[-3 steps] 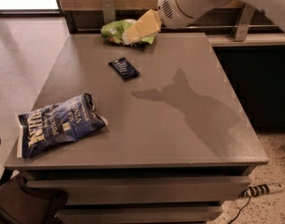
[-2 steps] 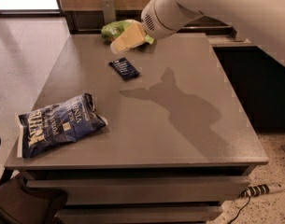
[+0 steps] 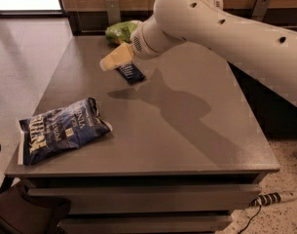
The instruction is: Pick rxbar blueberry
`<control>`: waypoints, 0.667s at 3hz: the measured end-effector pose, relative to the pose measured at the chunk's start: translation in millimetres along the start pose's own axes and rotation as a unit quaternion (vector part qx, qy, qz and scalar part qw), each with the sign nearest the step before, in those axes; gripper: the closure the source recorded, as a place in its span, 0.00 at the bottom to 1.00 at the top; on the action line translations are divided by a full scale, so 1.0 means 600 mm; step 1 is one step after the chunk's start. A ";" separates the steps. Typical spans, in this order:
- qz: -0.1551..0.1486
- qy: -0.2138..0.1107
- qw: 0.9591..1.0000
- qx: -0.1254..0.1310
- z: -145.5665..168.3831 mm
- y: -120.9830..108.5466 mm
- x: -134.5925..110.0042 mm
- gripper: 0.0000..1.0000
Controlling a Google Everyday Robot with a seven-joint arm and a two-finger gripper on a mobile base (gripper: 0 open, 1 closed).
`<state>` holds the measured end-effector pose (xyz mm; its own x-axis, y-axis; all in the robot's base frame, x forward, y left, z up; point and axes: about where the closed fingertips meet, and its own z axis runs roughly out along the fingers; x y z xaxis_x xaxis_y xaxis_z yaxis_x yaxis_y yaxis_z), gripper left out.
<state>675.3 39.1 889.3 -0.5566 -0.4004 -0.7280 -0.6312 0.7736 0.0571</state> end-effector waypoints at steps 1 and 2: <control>0.008 -0.007 1.000 -0.013 0.030 0.005 0.007 0.00; 0.014 -0.017 1.000 -0.018 0.065 0.012 0.025 0.00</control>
Offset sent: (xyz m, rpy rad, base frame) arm 0.0144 0.0308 -0.0716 0.0970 -0.0258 -0.0090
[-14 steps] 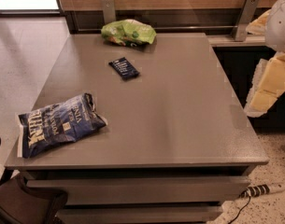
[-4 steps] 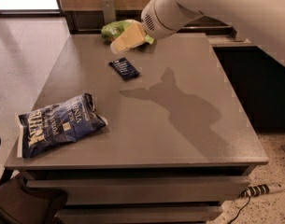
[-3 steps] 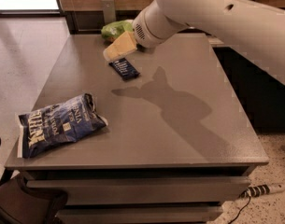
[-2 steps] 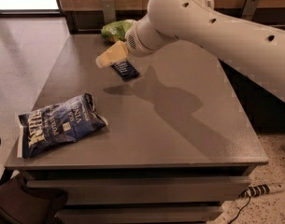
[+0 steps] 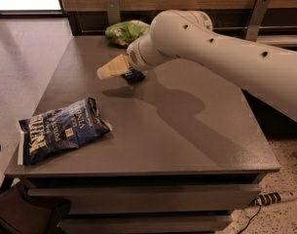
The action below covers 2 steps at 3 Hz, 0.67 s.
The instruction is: Pick rxbar blueberry
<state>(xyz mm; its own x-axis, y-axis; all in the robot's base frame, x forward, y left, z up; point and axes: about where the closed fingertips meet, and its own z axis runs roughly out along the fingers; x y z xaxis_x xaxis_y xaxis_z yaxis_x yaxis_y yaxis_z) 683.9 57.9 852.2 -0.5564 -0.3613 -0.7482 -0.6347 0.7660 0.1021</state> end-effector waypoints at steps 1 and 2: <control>-0.004 -0.001 1.000 0.014 0.034 0.004 0.026 0.00; -0.007 -0.004 1.000 0.020 0.063 -0.003 0.041 0.00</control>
Offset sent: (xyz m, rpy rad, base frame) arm 0.0223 0.0111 -0.0713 -0.0268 -0.0435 -0.0351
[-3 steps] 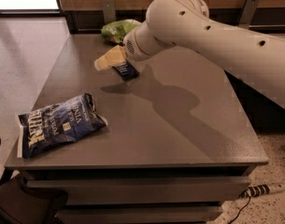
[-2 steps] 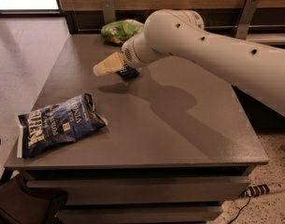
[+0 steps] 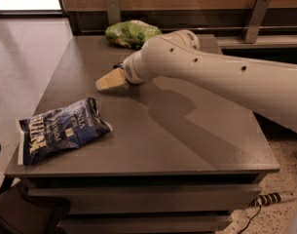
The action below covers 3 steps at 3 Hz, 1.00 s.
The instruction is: Pick rxbar blueberry
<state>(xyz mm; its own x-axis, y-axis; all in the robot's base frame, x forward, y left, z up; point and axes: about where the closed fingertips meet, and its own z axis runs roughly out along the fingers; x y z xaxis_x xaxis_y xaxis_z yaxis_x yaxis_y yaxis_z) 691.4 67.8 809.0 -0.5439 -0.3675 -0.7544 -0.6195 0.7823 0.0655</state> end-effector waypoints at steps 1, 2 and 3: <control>0.000 -0.006 1.000 -0.002 0.023 0.000 0.003 0.17; 0.000 -0.006 1.000 -0.002 0.019 0.000 -0.002 0.40; 0.000 -0.006 1.000 -0.002 0.013 0.001 -0.009 0.64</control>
Offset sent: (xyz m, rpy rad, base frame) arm 0.0070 0.0061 -0.0104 0.0099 -0.0073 0.0027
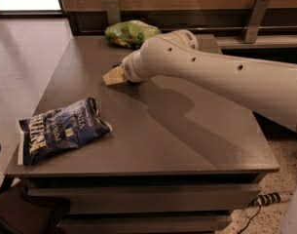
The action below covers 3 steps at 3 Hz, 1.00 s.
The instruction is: Pick rxbar blueberry
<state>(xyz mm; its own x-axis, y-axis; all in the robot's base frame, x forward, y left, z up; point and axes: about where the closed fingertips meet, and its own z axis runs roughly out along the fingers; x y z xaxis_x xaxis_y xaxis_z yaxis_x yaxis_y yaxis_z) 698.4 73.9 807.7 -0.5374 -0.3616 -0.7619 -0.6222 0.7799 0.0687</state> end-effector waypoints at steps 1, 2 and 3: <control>0.000 0.000 1.000 0.000 -0.005 0.001 -0.006 0.93; 0.000 0.000 1.000 0.000 -0.009 0.001 -0.011 1.00; 0.000 0.000 1.000 0.000 -0.009 0.001 -0.011 1.00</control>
Offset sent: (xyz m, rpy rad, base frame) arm 0.0000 0.0000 0.0026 0.0000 0.0000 -0.0001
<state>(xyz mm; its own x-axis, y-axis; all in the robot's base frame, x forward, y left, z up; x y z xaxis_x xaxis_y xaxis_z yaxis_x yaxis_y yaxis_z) 698.3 74.1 816.0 -0.5374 -0.3618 -0.7618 -0.6224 0.7797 0.0688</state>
